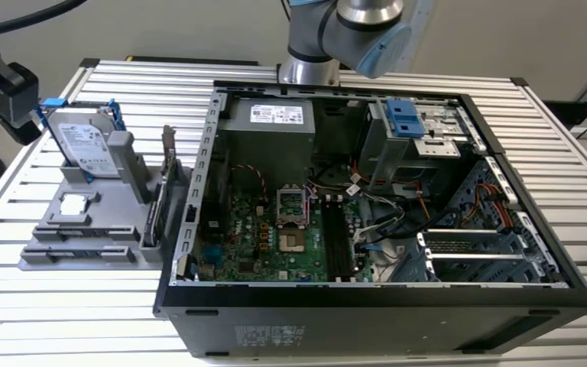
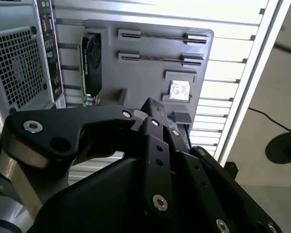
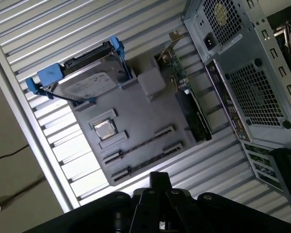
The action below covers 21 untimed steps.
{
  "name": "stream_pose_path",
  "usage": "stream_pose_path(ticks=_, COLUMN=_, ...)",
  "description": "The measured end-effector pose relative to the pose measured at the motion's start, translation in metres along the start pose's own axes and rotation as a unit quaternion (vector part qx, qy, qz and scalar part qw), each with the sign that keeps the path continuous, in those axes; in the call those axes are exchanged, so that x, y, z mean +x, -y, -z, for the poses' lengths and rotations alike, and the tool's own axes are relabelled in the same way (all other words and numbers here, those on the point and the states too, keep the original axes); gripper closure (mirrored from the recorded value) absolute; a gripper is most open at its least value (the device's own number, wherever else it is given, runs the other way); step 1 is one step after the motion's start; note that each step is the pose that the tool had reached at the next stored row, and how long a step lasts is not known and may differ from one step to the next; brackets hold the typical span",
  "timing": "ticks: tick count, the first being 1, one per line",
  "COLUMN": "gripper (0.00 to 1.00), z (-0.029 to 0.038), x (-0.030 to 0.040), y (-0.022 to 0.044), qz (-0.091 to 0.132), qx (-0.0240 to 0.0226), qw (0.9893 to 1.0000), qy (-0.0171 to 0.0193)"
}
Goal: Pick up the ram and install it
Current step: 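Pick up the ram and move it above insertion slot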
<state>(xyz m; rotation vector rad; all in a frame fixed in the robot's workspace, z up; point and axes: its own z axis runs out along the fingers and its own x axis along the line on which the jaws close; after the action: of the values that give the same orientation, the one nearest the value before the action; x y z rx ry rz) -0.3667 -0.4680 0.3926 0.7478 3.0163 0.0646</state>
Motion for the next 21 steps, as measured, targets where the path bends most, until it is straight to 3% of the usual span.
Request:
stream_pose_path(ticks=12, gripper=1.0, z=0.0, x=0.0, y=0.0, qz=-0.039, qx=0.001, qw=0.9992, qy=0.0017)
stream_pose_path(ticks=21, gripper=1.0, z=0.0, x=0.0, y=0.0, qz=-0.078, qx=0.002, qw=0.9969, qy=0.0034)
